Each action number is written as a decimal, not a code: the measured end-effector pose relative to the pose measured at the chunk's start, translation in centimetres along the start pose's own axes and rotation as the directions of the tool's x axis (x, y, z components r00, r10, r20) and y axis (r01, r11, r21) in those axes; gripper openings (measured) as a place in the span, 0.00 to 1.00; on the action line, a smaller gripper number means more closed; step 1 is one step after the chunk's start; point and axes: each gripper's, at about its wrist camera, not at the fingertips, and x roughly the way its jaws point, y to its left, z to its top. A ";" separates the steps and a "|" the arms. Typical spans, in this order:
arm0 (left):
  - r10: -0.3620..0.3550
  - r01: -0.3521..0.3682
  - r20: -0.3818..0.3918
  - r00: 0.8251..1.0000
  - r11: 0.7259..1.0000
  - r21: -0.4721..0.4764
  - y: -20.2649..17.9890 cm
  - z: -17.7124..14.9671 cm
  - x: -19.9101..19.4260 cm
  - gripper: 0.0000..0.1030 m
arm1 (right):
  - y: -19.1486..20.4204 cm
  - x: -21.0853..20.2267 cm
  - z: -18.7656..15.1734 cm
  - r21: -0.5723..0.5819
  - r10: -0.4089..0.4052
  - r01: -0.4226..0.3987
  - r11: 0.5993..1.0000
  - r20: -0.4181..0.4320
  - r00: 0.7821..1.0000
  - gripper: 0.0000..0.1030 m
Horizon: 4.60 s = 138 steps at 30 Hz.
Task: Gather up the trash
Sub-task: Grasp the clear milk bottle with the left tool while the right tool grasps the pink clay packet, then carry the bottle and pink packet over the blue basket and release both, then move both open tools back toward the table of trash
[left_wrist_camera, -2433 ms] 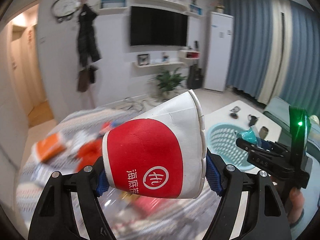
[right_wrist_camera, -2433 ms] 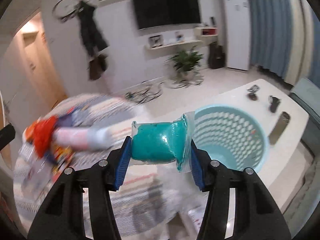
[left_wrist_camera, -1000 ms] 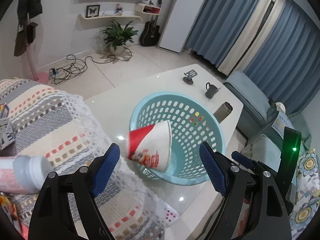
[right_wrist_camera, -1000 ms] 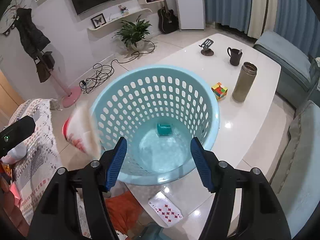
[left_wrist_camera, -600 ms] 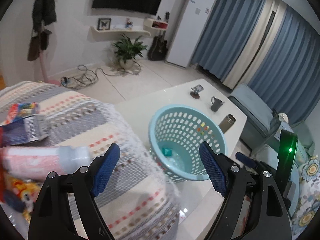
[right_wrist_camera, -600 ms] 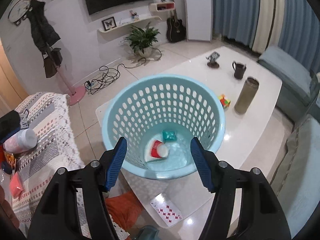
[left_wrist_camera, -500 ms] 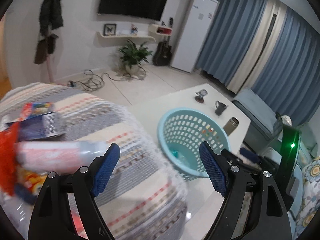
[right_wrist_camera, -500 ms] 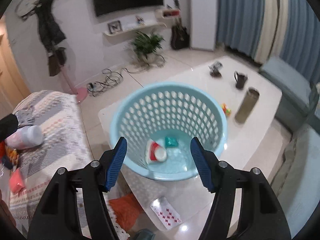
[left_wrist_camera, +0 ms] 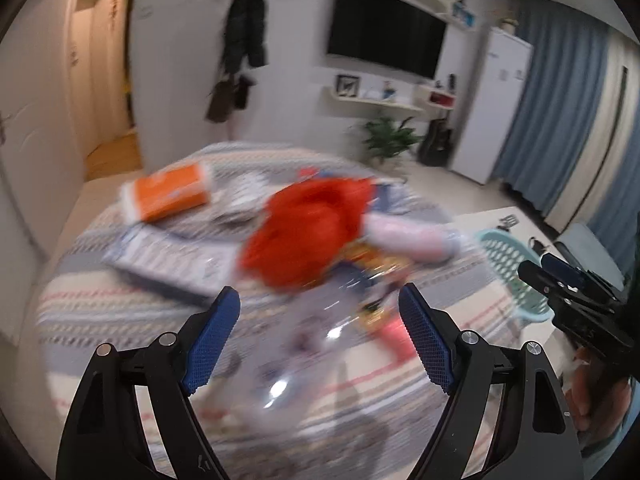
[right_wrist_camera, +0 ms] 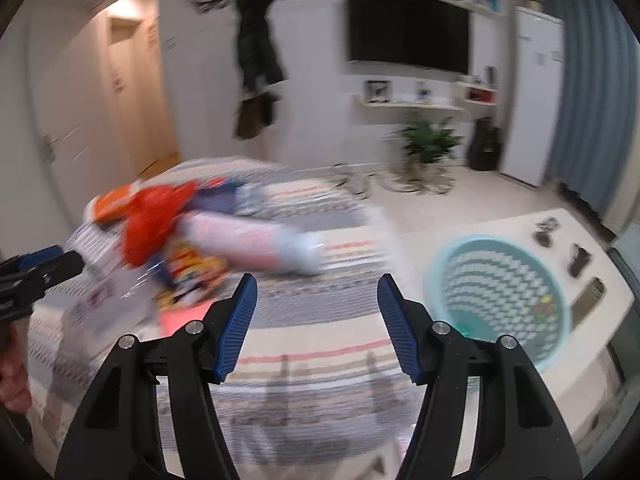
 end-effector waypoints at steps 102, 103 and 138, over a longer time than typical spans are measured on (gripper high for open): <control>-0.386 0.476 -0.330 0.861 0.841 0.258 -32.6 4.4 20.8 0.54 | -28.6 10.2 -4.6 0.456 -0.210 0.312 0.833 -0.260 0.943 0.44; -0.387 0.478 -0.335 0.859 0.841 0.253 -32.7 4.4 21.3 0.54 | -28.7 10.4 -4.7 0.457 -0.212 0.317 0.831 -0.265 0.941 0.45; -0.415 0.429 -0.112 0.903 0.889 0.162 -19.0 6.7 11.6 0.62 | -25.2 18.2 -3.4 0.282 -0.514 0.596 0.752 -0.315 0.798 0.83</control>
